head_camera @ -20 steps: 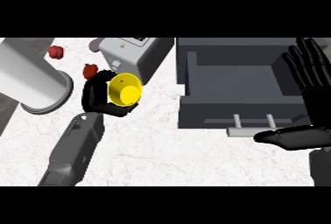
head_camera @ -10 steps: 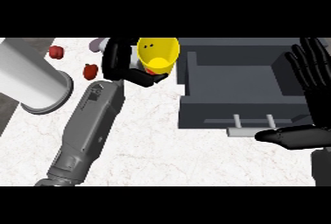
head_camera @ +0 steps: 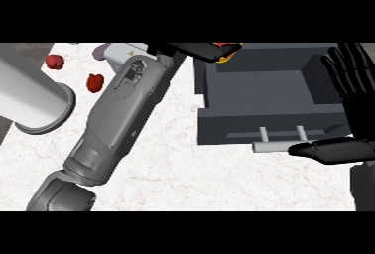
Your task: Pick up the cup, place it into the drawer and close the drawer
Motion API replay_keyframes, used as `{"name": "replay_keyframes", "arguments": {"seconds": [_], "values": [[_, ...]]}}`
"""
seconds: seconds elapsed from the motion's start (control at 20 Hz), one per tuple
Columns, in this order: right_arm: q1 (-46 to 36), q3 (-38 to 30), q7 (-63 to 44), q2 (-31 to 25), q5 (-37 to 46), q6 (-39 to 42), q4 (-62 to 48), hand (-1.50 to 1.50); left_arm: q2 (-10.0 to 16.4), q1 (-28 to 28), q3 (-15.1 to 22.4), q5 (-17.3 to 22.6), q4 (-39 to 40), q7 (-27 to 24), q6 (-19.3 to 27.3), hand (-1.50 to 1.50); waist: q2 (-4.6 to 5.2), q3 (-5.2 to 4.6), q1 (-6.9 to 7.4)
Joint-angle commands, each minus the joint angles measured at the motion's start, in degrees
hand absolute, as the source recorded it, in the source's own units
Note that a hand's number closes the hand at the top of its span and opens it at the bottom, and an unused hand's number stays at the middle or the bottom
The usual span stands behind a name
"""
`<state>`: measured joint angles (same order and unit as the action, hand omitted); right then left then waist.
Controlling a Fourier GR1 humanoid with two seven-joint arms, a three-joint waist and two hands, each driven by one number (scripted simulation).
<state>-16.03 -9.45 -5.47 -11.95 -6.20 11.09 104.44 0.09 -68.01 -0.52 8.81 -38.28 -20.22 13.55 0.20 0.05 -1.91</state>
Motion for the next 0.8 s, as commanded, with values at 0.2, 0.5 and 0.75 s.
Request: {"name": "replay_keyframes", "arguments": {"seconds": [0.2,0.5,0.75], "values": [[-2.3,1.0,0.6,0.3,-0.7,0.8,-0.6,-1.50,-0.1,-9.6,6.5,4.5,15.5,5.5,6.8,1.50,0.88,0.05,-2.87],[-3.9,1.6,1.1,-0.4,-0.6,2.0,-1.6,-1.50,-0.1,-10.1,12.9,7.0,21.2,8.2,3.4,1.50,1.62,0.09,-5.68],[-6.5,1.5,1.6,0.3,-1.3,1.8,-4.3,-1.50,-0.1,-8.2,18.6,7.8,22.4,9.5,1.1,1.50,2.22,0.12,-7.59]]}}
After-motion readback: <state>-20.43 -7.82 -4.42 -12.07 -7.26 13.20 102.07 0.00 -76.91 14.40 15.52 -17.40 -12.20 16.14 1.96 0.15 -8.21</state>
